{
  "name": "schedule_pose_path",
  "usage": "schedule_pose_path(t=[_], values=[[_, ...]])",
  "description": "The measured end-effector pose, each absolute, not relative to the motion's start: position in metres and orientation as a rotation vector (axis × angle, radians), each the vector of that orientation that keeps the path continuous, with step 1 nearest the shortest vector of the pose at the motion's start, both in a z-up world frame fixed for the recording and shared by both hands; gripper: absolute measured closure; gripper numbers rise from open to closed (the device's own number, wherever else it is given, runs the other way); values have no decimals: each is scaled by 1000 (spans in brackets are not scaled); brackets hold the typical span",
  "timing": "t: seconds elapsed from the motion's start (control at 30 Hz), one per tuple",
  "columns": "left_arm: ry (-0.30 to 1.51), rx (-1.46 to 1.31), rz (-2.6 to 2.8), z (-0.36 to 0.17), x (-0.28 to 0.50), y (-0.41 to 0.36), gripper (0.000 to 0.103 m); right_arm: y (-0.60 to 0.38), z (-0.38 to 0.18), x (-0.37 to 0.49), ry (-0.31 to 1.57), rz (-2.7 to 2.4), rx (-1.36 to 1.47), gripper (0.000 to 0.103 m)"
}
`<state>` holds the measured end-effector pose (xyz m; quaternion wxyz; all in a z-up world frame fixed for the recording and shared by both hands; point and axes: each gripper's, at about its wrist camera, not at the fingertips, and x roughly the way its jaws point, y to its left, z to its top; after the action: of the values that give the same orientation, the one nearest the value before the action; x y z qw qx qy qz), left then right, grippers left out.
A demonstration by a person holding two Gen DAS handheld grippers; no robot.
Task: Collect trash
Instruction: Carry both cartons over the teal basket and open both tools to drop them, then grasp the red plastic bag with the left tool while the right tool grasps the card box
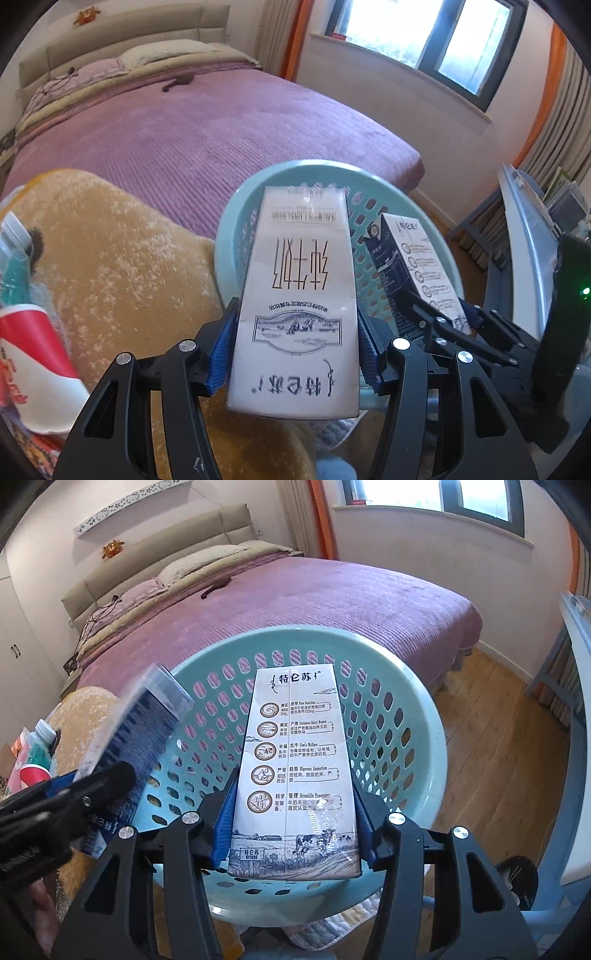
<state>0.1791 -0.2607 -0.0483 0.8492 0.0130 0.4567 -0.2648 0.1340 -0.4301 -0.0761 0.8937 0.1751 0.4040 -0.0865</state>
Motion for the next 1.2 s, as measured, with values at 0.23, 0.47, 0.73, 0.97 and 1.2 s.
schedule_pose_path(t=[0.23, 0.47, 0.73, 0.97, 1.2], values=[[971, 7, -551, -49, 181, -256, 47, -440, -82, 132, 848, -156, 406, 51], [947, -41, -564, -36, 171, -244, 36, -446, -85, 125, 844, -154, 434, 40], [875, -77, -585, -7, 151, -223, 34, -451, -75, 109, 805, -135, 469, 34], [769, -128, -568, 26, 114, -175, 19, -424, -47, 93, 749, -70, 437, 31], [650, -195, -459, 57, 72, -92, 11, -371, -5, 73, 636, 54, 353, 26]])
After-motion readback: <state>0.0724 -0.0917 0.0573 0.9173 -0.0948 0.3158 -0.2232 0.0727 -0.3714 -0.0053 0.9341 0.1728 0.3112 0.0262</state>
